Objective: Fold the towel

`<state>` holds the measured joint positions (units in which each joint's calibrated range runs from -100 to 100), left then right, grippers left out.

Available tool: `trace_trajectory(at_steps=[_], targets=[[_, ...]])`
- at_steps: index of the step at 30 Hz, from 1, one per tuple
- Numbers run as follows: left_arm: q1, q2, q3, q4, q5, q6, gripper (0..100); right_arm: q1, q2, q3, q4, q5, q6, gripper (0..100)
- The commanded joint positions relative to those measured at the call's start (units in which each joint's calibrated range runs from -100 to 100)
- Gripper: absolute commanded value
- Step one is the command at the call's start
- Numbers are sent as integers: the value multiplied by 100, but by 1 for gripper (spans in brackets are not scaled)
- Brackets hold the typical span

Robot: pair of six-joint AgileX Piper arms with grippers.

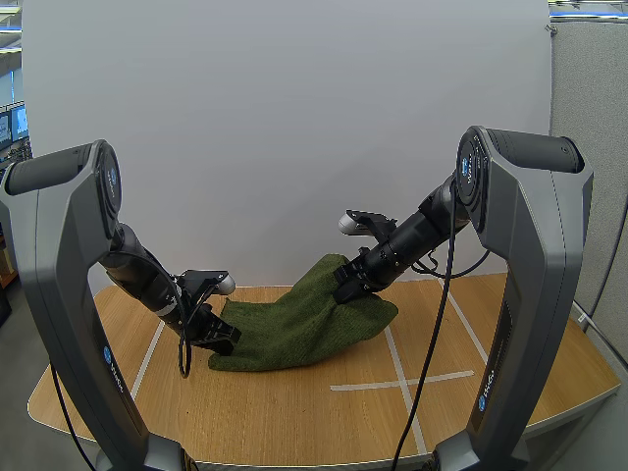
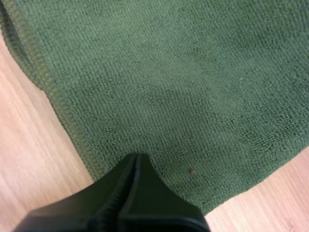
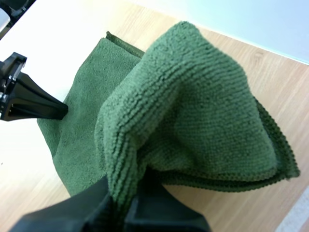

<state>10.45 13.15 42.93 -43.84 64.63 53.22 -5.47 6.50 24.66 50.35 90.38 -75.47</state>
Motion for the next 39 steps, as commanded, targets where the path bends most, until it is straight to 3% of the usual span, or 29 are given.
trace_trajectory(at_steps=[1,10,24,39], targets=[[-12,12,44,-38,-120,60,0,103,-84,-25,262,73,16,0],[-12,12,44,-62,-102,60,0,637,-84,-25,457,-590,106,0],[-12,22,170,-176,-97,202,0,1120,-26,-25,817,-2512,96,0],[-12,22,274,-308,-115,337,0,1379,673,-457,1149,-2580,96,0]])
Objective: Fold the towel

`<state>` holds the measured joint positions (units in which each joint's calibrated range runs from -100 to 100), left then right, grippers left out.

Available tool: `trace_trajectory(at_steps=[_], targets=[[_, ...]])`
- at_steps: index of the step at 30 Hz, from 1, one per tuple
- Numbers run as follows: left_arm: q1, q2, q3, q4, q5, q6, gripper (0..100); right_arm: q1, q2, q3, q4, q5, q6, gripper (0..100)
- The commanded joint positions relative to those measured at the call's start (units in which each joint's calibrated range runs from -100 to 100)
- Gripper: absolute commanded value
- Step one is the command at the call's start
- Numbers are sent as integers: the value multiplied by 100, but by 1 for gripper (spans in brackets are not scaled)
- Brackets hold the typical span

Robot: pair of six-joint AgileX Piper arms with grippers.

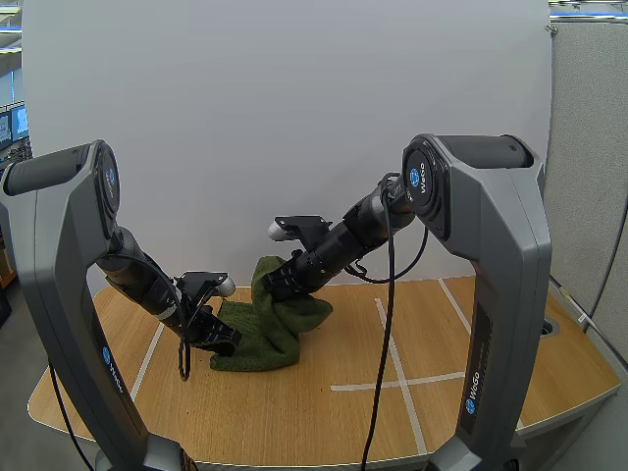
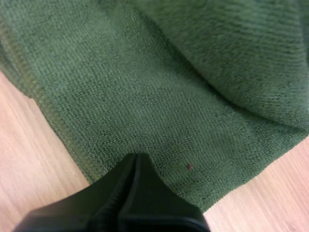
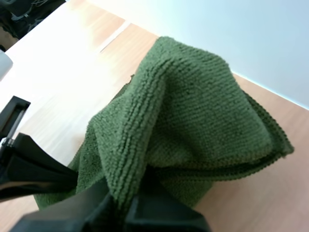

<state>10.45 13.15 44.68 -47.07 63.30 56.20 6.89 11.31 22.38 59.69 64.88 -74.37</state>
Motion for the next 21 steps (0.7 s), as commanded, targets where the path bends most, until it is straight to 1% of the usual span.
trace_trajectory(at_steps=[1,6,14,15,17,20,21], targets=[[-12,22,99,15,18,40,0,176,217,-231,262,-29,-15,0],[-12,22,99,15,18,40,0,266,372,-256,256,-107,-15,0],[-12,22,99,11,71,40,0,266,408,-270,256,-172,-15,0],[-12,22,99,11,87,40,0,266,408,-270,256,-172,-15,7],[-12,22,99,11,87,40,0,266,408,-270,256,-154,-15,30],[-12,22,99,11,87,40,0,266,397,-270,256,-135,48,72],[-12,22,99,11,87,40,0,266,397,-270,256,-135,62,77]])
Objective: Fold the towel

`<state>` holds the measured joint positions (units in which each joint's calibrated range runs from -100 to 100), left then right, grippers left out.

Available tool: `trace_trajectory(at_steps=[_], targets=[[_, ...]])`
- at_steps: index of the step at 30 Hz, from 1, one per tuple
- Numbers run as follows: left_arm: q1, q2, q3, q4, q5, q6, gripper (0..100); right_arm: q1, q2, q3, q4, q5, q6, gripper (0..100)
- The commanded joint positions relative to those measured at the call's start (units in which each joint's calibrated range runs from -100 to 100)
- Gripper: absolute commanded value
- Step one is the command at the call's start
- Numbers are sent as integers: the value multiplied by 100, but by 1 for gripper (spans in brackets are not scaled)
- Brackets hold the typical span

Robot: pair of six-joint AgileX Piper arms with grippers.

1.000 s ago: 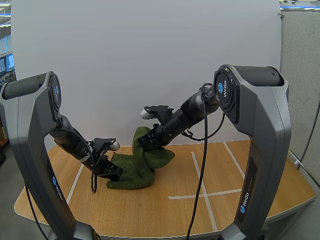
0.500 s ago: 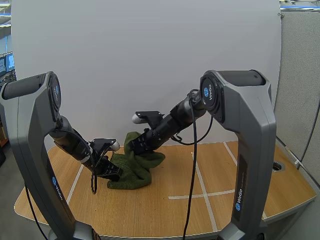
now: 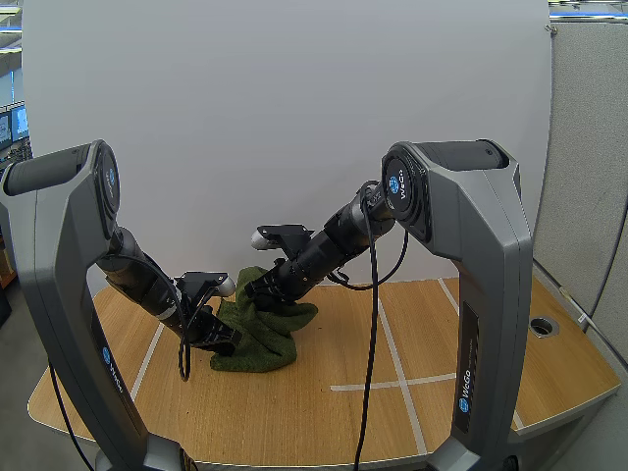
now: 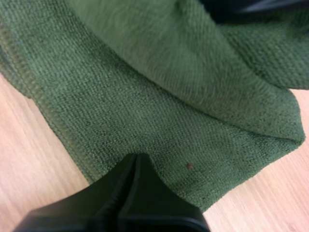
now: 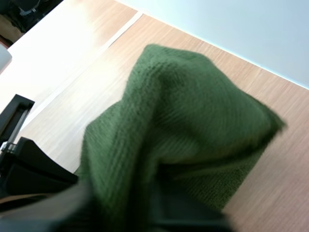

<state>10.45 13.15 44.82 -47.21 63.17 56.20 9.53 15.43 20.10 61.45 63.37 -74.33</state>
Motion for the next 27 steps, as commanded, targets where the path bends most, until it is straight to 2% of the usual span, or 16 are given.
trace_trajectory(at_steps=[1,4,9,11,14,18,25,27], targets=[[-12,22,85,25,100,40,0,2,-15,-42,80,15,92,85],[-12,22,85,25,101,50,0,2,-40,-42,80,32,136,93],[-12,22,85,25,101,50,0,2,-341,-69,80,-75,136,93],[-12,22,85,25,83,50,0,2,-514,-179,-89,-89,149,93],[-12,22,85,47,83,50,0,-70,-782,-328,-554,-73,501,93],[-12,22,85,46,98,50,0,-303,-997,-359,-1009,-40,765,93],[-12,22,85,46,46,50,0,-976,-1025,-359,-1239,388,728,93],[-12,22,85,46,46,50,0,-1144,-1025,-359,-1396,388,728,87]])
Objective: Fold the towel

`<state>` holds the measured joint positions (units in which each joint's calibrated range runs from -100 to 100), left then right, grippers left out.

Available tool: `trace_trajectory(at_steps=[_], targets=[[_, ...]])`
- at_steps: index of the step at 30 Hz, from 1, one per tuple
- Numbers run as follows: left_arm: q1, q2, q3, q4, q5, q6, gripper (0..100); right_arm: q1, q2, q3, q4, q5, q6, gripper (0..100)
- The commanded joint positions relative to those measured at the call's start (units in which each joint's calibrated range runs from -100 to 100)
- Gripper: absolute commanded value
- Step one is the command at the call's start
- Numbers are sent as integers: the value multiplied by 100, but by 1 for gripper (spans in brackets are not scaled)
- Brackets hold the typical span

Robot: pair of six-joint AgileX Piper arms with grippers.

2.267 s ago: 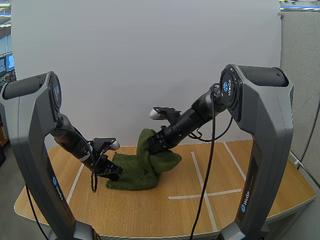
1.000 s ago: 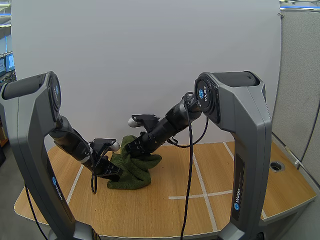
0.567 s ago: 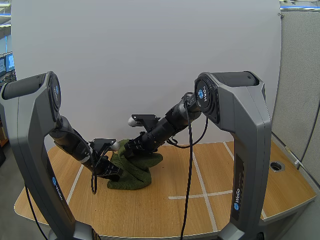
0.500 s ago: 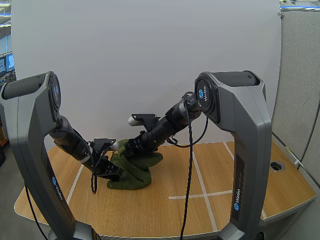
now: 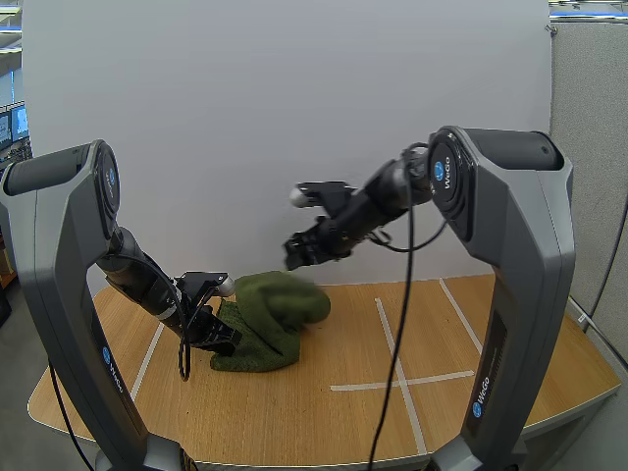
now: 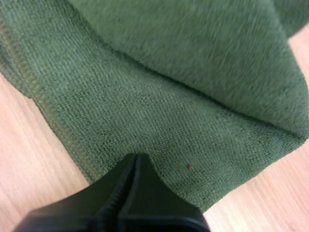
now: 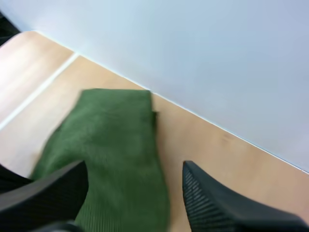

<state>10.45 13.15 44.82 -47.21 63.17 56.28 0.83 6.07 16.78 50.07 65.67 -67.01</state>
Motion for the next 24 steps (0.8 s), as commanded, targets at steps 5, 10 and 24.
trace_trajectory(at_steps=[5,10,24], targets=[[-12,22,85,49,29,42,0,-497,-11,147,-492,182,-92,52],[-12,22,85,69,32,42,0,-521,73,313,-450,443,-104,45],[-12,22,85,398,-601,-194,0,-6,466,142,413,441,-635,54]])
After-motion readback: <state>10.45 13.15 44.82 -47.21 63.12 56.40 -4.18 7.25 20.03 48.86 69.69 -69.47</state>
